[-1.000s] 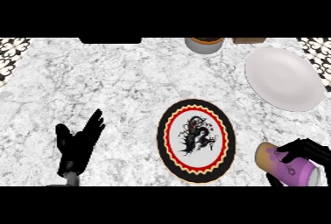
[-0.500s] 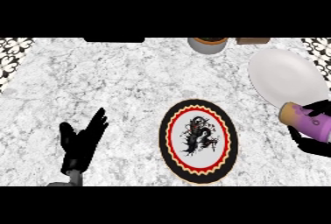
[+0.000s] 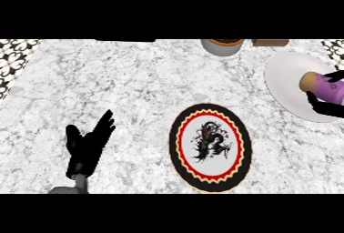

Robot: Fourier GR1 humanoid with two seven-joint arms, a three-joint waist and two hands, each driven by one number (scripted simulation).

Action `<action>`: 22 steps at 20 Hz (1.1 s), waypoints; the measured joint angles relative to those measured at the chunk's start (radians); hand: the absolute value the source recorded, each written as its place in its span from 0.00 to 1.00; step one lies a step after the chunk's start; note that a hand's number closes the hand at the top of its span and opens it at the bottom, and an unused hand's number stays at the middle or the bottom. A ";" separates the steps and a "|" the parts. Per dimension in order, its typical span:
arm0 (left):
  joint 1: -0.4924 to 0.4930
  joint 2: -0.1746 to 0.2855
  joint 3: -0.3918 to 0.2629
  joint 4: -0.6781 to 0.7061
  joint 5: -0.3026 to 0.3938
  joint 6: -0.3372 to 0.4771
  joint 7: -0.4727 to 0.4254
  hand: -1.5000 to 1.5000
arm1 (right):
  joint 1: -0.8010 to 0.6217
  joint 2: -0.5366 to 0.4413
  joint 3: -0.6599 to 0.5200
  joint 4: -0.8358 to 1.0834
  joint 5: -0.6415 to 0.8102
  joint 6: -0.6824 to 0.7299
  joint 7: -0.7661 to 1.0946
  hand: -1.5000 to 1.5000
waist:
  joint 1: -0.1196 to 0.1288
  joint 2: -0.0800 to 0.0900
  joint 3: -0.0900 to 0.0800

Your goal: Pick the can from the plate and place it in the plate

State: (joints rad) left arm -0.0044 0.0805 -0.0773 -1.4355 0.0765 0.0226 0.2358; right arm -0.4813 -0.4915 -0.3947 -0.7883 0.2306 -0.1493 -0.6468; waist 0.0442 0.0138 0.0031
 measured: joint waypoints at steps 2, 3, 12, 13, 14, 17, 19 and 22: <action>0.002 0.002 -0.001 0.007 -0.001 -0.007 -0.010 0.50 | -0.063 -0.026 -0.017 0.110 0.007 -0.009 -0.042 1.00 | 0.008 0.004 0.001; -0.003 0.003 0.002 0.008 0.002 -0.009 -0.006 0.50 | -0.090 -0.043 -0.026 0.161 0.008 -0.006 -0.065 1.00 | 0.009 0.005 0.001; -0.030 -0.005 -0.016 0.006 -0.002 -0.023 -0.007 0.50 | -0.225 -0.130 0.035 0.453 0.138 -0.045 -0.028 0.00 | 0.050 0.024 0.002; -0.034 -0.006 -0.016 0.005 -0.003 -0.023 -0.007 0.50 | -0.236 -0.140 0.050 0.475 0.156 -0.033 -0.016 0.00 | 0.055 0.026 0.003; -0.039 -0.012 -0.022 0.012 -0.007 -0.022 -0.010 0.50 | -0.250 -0.144 0.063 0.494 0.172 -0.022 -0.004 0.00 | 0.058 0.028 0.003; -0.044 -0.017 -0.026 0.015 -0.010 -0.020 -0.010 0.50 | -0.273 -0.137 0.081 0.541 0.191 0.021 -0.011 0.00 | 0.061 0.029 0.005; -0.048 -0.015 -0.021 0.012 -0.007 -0.020 -0.006 0.50 | -0.290 -0.136 0.076 0.562 0.185 0.059 -0.028 0.00 | 0.062 0.030 0.006; -0.049 -0.015 -0.017 0.018 -0.006 -0.019 -0.010 0.50 | -0.306 -0.133 0.046 0.580 0.153 0.119 -0.078 0.00 | 0.057 0.030 0.007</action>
State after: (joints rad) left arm -0.0537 0.0653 -0.0944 -1.4172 0.0700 0.0037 0.2255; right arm -0.7872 -0.6245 -0.3491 -0.2082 0.3839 -0.0307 -0.7251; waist 0.1016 0.0441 0.0102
